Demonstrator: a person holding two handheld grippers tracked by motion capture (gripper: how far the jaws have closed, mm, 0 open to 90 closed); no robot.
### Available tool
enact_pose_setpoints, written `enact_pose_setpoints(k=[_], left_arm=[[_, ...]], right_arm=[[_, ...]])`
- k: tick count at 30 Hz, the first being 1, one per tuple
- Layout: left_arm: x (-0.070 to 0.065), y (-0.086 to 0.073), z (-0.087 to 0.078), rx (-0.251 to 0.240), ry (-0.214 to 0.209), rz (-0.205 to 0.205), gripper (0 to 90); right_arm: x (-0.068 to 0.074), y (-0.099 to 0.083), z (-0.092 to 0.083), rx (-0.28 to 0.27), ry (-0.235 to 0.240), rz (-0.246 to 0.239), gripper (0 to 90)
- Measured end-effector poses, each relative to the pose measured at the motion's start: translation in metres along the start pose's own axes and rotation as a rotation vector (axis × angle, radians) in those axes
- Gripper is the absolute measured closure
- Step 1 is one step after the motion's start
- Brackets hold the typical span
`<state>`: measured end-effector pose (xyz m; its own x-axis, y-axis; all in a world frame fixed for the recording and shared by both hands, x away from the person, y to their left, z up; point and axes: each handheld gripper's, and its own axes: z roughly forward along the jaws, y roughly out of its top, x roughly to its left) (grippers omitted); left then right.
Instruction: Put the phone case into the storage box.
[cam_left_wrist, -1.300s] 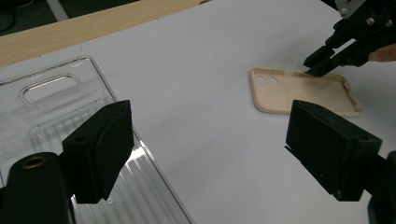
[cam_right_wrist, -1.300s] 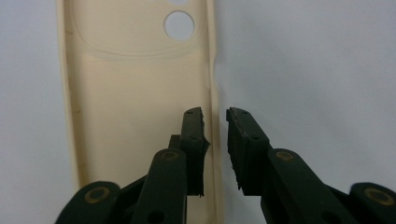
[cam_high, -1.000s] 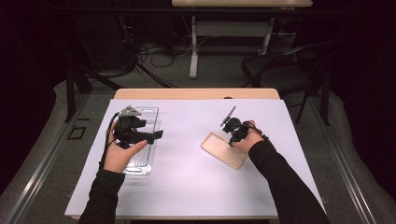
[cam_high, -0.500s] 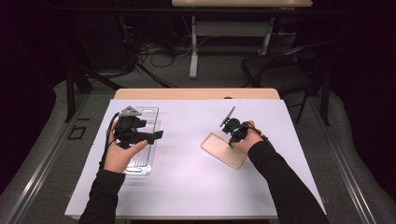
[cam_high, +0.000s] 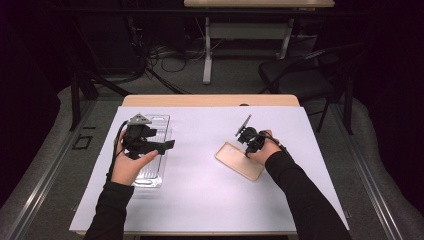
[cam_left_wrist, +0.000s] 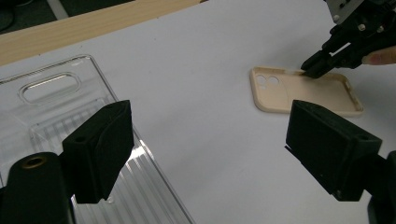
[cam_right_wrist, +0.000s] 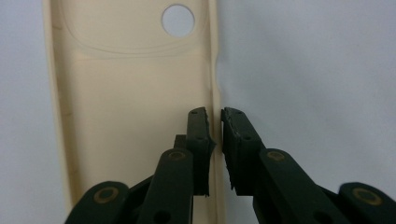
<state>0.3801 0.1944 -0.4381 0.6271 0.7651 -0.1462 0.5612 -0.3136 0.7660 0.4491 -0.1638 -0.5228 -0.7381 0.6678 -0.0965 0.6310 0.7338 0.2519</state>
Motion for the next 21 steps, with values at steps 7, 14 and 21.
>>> enact_pose_setpoints(k=[7,14,21], left_arm=[[0.0005,-0.0004,0.0004,0.0,0.001,-0.004,15.2],[0.0004,-0.0004,0.001,0.003,0.001,-0.001,15.2],[0.0005,-0.0005,0.001,0.004,0.002,-0.002,15.2]], right_arm=[[-0.0007,0.0004,0.0024,-0.001,-0.006,0.0,82.5],[0.0002,0.001,0.003,0.005,-0.007,0.002,83.6],[-0.0003,0.0016,0.0034,0.0,-0.008,-0.01,84.8]])
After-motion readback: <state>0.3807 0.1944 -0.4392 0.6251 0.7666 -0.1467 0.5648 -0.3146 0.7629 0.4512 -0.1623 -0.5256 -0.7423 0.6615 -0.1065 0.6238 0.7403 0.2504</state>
